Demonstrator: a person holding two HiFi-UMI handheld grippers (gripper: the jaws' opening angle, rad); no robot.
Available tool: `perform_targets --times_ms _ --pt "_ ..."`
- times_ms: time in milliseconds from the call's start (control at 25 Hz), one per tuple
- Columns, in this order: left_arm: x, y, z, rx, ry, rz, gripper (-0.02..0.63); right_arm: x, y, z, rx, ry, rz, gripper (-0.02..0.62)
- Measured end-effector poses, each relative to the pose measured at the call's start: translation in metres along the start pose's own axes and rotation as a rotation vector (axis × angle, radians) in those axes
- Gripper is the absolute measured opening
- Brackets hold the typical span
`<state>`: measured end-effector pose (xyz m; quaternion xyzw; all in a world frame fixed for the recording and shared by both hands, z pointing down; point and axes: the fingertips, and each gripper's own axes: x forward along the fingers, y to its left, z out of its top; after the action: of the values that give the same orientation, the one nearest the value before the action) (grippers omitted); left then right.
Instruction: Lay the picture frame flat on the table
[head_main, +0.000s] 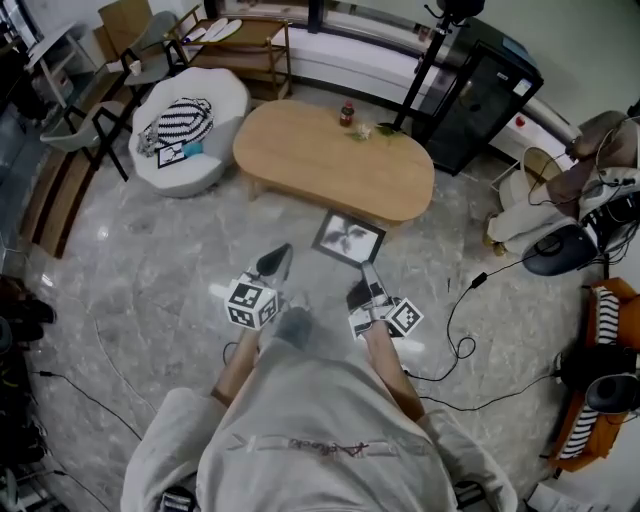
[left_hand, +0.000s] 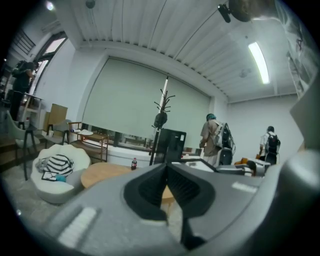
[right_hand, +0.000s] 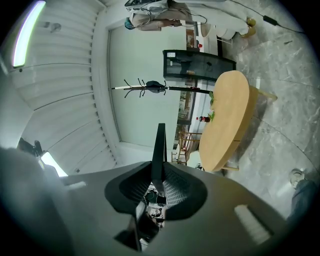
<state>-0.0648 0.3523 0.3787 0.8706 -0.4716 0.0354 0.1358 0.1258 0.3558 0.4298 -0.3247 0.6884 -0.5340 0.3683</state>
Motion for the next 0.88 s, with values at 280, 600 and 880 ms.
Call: perform_targets --times_ms 280,600,880 --pt "0.03 0.052 0.021 -0.013 0.006 0.006 0.0 0.065 -0.004 0.007 0.012 -0.001 0.0 0.075" --pt "0.068 0.093 0.035 -0.031 0.014 -0.003 0.0 0.118 -0.018 0.02 0.019 -0.005 -0.02 0.077" --pt "0.096 0.129 0.046 -0.018 0.02 -0.018 0.0 0.161 -0.028 0.028 0.016 -0.019 -0.015 0.075"
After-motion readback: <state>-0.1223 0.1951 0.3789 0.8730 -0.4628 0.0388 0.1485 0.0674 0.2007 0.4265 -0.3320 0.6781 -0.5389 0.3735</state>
